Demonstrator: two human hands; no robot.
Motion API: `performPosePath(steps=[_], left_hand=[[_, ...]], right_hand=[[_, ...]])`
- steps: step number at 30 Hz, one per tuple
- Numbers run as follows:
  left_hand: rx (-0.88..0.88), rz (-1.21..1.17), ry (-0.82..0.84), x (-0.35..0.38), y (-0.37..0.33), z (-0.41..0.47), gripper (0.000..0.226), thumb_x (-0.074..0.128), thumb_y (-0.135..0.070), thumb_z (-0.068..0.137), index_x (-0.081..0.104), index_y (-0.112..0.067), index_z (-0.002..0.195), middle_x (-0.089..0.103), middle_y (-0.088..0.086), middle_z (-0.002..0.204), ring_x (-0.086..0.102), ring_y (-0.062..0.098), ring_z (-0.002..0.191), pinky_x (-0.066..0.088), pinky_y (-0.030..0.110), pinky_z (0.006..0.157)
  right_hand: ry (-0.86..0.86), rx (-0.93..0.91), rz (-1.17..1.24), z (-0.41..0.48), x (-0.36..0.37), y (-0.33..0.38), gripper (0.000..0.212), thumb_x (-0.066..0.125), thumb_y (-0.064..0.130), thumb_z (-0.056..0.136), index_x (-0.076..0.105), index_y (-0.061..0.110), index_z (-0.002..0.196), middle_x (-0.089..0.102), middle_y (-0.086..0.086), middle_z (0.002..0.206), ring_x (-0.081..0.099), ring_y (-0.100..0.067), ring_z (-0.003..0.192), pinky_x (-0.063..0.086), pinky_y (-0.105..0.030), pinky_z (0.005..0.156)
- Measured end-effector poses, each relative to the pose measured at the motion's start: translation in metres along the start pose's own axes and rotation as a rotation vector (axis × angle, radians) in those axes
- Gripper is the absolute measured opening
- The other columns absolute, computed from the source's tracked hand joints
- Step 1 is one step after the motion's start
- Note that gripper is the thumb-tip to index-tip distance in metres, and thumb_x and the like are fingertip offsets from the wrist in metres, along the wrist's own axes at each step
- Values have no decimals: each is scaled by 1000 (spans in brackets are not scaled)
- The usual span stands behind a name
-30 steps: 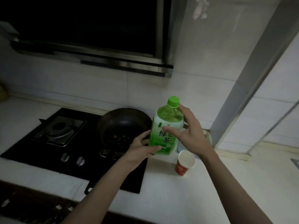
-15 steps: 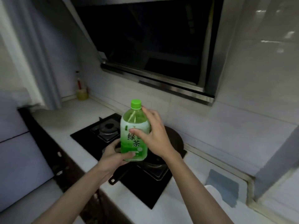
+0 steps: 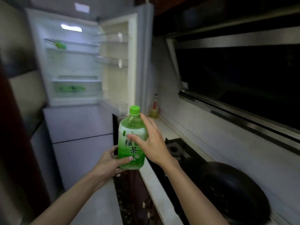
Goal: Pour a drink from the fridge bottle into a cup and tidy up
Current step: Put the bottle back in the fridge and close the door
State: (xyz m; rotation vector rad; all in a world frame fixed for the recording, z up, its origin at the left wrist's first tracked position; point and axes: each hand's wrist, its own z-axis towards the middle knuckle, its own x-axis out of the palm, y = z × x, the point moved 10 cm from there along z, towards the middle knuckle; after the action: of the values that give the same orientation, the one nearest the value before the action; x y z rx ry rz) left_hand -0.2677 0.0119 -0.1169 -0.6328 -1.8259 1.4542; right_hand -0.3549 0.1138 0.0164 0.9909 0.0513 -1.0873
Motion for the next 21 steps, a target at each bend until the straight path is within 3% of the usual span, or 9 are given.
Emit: performPosePath(steps=[3, 10, 15, 21], left_hand=[[32, -24, -58, -51, -21, 4, 57, 75, 6, 75, 54, -13, 125, 73, 21, 106, 73, 33, 91, 62, 38, 72], [65, -54, -159, -171, -77, 32, 67, 79, 1, 73, 50, -13, 131, 73, 18, 105, 72, 31, 92, 59, 35, 68], [83, -46, -188, -246, -121, 69, 75, 83, -2, 70, 47, -15, 135, 73, 17, 108, 70, 34, 99, 56, 40, 78], [82, -67, -178, -300, -155, 112, 79, 84, -6, 70, 44, -14, 137, 71, 15, 114, 69, 32, 104, 56, 48, 87]], right_hand=[[42, -43, 28, 34, 45, 21, 76, 75, 37, 83, 37, 25, 148, 47, 4, 137, 46, -5, 127, 36, -25, 110], [108, -103, 92, 117, 147, 65, 75, 78, 33, 80, 40, 28, 145, 48, 6, 130, 44, 3, 120, 30, -11, 103], [91, -103, 108, 181, 201, 80, 76, 80, 35, 79, 42, 28, 144, 49, 5, 129, 48, -4, 120, 39, -29, 107], [111, -125, 77, 244, 250, 93, 78, 77, 37, 81, 38, 23, 148, 47, -1, 137, 46, -14, 127, 38, -35, 110]])
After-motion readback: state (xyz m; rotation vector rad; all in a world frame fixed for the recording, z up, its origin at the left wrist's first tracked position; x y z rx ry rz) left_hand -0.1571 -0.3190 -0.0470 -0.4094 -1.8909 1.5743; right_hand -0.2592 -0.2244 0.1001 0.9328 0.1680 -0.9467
